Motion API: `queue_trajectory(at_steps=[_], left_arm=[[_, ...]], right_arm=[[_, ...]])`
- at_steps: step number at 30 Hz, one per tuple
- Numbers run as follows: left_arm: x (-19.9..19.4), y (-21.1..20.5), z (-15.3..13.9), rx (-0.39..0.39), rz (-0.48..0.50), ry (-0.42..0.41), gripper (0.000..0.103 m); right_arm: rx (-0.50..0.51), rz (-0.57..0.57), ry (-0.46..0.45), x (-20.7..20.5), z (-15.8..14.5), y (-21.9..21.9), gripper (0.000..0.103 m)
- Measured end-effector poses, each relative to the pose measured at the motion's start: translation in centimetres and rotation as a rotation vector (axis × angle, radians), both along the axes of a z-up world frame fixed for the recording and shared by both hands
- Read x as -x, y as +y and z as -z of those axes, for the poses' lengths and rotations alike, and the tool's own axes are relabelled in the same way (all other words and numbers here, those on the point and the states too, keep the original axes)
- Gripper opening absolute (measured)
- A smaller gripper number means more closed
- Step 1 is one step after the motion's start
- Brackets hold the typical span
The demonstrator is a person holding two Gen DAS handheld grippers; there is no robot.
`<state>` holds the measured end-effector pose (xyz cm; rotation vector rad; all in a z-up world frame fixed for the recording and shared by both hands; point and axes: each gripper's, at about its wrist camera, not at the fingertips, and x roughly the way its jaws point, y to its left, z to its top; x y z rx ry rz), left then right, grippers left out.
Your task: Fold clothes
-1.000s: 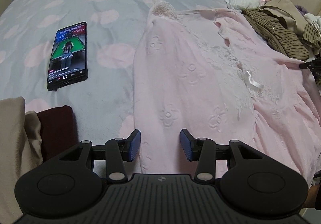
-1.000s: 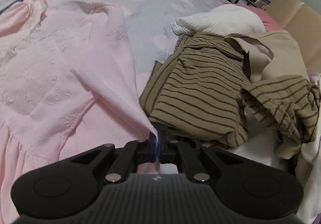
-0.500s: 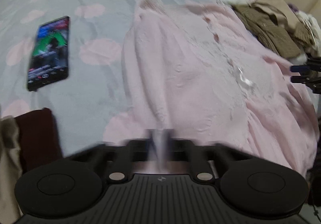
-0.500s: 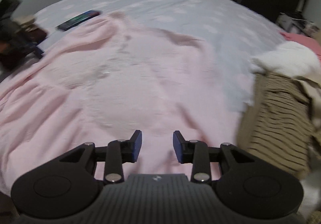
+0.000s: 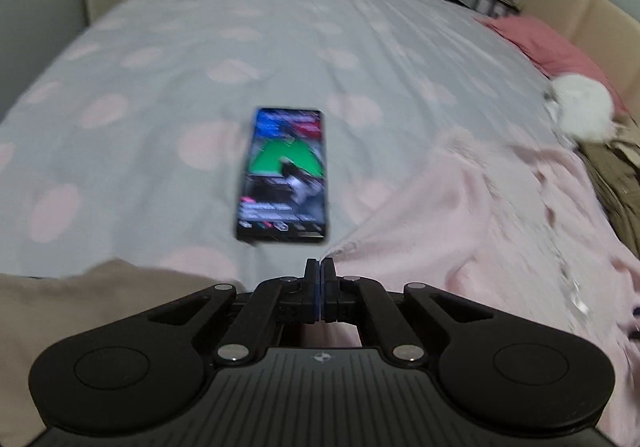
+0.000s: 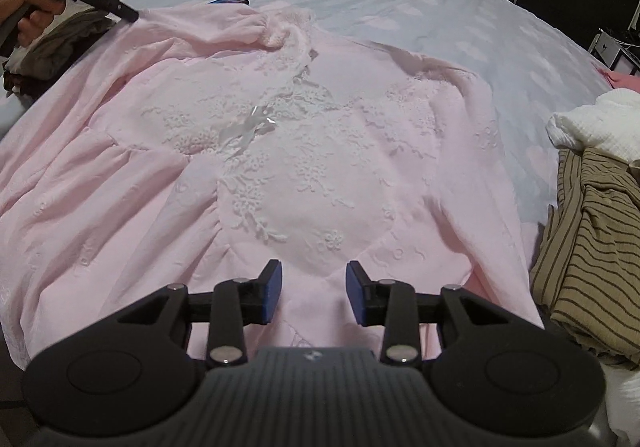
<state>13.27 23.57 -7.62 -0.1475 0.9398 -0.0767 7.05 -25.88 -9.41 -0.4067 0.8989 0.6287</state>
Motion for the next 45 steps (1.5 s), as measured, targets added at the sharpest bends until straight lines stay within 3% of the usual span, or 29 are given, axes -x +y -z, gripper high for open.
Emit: queue_trajectory(at_steps=[6, 9, 11, 14, 15, 19, 24, 27, 30, 31, 33, 39, 42, 45], left_arm=[[-0.4, -1.1, 0.5, -0.145, 0.029, 0.035, 0.002], [-0.1, -1.3, -0.3, -0.129, 0.04, -0.024, 0.004], [0.0, -1.6, -1.3, -0.075, 0.086, -0.087, 0.02], [-0.3, -3.2, -2.3, -0.082, 0.17, -0.161, 0.043], [-0.5, -3.9, -2.5, -0.091, 0.2, -0.181, 0.044], [-2.7, -6.8, -1.5, -0.112, 0.288, -0.181, 0.044], [-5.7, -9.9, 1.6, -0.244, 0.365, -0.142, 0.043], [-7.1, -10.2, 3.5, -0.237, 0.37, -0.075, 0.03], [-7.8, -10.5, 5.2, -0.267, 0.397, -0.002, 0.001], [-8.1, -10.4, 5.4, -0.282, 0.38, -0.004, 0.0], [-8.7, -9.3, 5.2, -0.229, 0.316, 0.001, 0.0], [-9.8, -5.3, 3.7, -0.185, 0.092, -0.093, 0.0], [-10.2, -5.8, 4.2, -0.211, 0.077, -0.074, 0.001], [-10.6, -6.8, 5.0, -0.214, 0.155, 0.008, 0.005]], right_arm=[[0.001, -0.012, 0.006, 0.1, 0.3, 0.5, 0.039], [0.0, -0.018, 0.011, 0.2, 0.5, 0.6, 0.04], [-0.002, -0.019, 0.016, 0.2, 0.6, 0.7, 0.04], [-0.003, -0.021, 0.022, 0.2, 0.8, 0.8, 0.04], [-0.004, -0.022, 0.023, 0.1, 0.8, 0.9, 0.04], [-0.024, -0.034, 0.019, 0.1, 0.7, 1.3, 0.04], [-0.047, -0.049, 0.021, -0.1, 0.8, 1.8, 0.041], [-0.053, -0.051, 0.028, -0.3, 1.2, 1.8, 0.041], [-0.062, -0.048, 0.037, -0.6, 1.5, 1.6, 0.041], [-0.064, -0.047, 0.04, -0.6, 1.6, 1.5, 0.041], [-0.066, -0.045, 0.046, -0.6, 1.9, 1.2, 0.041], [-0.079, -0.041, 0.054, -0.4, 2.2, 0.7, 0.041], [-0.083, -0.045, 0.052, -0.3, 2.1, 0.7, 0.041], [-0.087, -0.049, 0.05, -0.2, 2.1, 0.8, 0.041]])
